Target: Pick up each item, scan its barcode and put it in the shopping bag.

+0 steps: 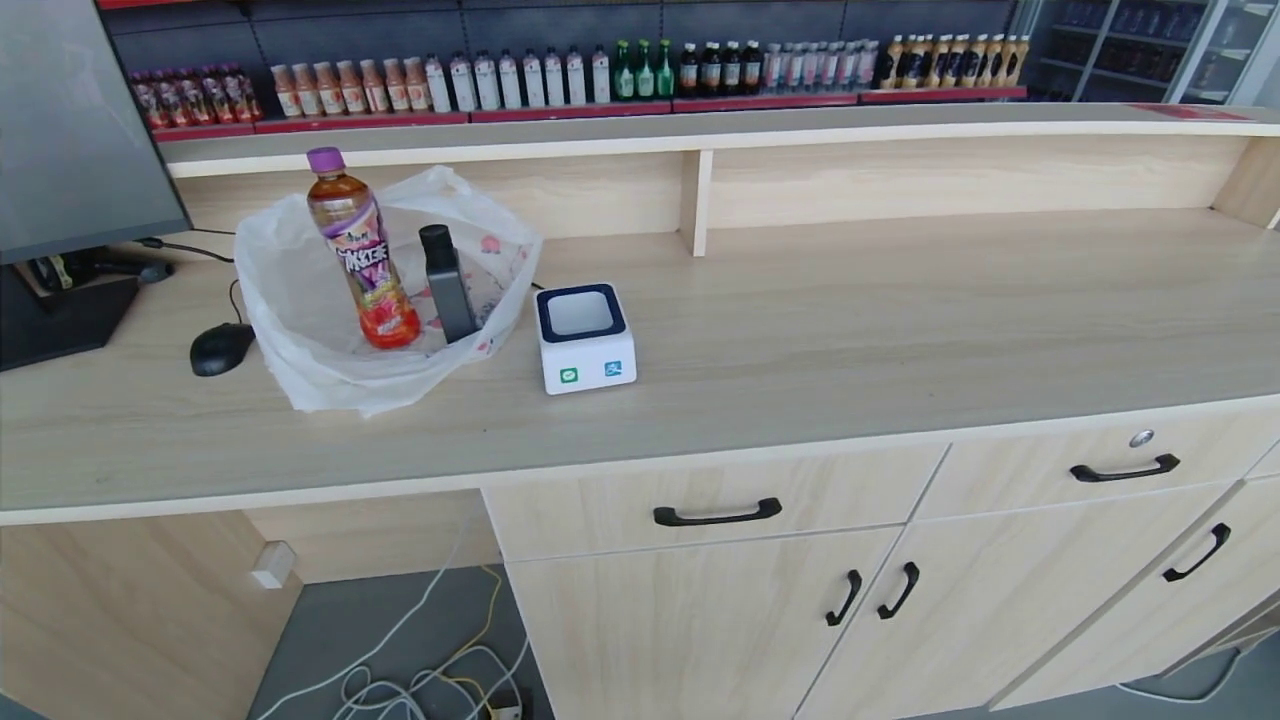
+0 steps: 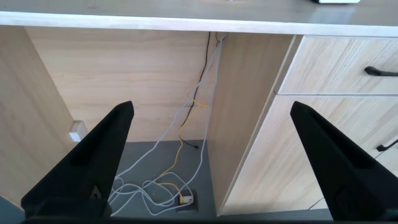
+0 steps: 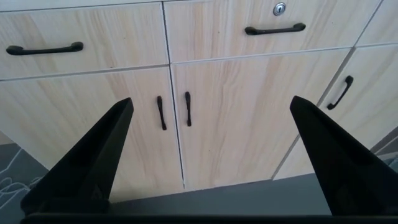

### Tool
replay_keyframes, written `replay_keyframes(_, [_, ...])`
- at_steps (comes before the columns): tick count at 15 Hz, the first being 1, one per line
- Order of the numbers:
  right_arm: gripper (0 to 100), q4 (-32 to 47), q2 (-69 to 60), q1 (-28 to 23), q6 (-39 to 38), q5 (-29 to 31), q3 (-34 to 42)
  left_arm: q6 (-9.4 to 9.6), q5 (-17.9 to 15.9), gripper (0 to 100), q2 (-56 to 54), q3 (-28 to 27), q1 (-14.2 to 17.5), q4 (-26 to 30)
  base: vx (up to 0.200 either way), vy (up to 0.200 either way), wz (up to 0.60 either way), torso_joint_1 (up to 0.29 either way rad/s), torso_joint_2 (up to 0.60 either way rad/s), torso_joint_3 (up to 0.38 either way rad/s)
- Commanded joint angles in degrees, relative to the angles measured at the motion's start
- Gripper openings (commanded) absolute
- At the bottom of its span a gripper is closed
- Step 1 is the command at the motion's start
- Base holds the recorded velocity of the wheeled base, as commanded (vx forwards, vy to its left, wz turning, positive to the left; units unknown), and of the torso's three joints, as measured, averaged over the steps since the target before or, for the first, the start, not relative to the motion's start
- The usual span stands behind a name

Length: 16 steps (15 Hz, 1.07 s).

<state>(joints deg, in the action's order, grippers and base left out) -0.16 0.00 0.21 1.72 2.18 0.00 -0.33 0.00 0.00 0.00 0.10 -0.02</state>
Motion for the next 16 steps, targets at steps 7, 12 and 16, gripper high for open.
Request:
replay_keyframes(7, [100, 0.0, 0.1, -0.1, 0.0, 0.0, 0.0, -0.02, 0.0, 100, 0.0, 0.0, -0.2, 0.0, 0.0, 0.0, 0.0, 0.0, 0.0, 0.0])
replay_keyframes(12, [100, 0.0, 0.0, -0.2, -1.5, 0.0, 0.0, 0.07, 0.0, 100, 0.0, 0.0, -0.1, 0.0, 0.04, 0.0, 0.0, 0.0, 0.0, 0.0])
replay_keyframes(16, [100, 0.0, 0.1, -0.2, -1.5, 0.0, 0.0, 0.07, 0.0, 100, 0.0, 0.0, -0.2, 0.0, 0.15, 0.0, 0.0, -0.007, 0.0, 0.003])
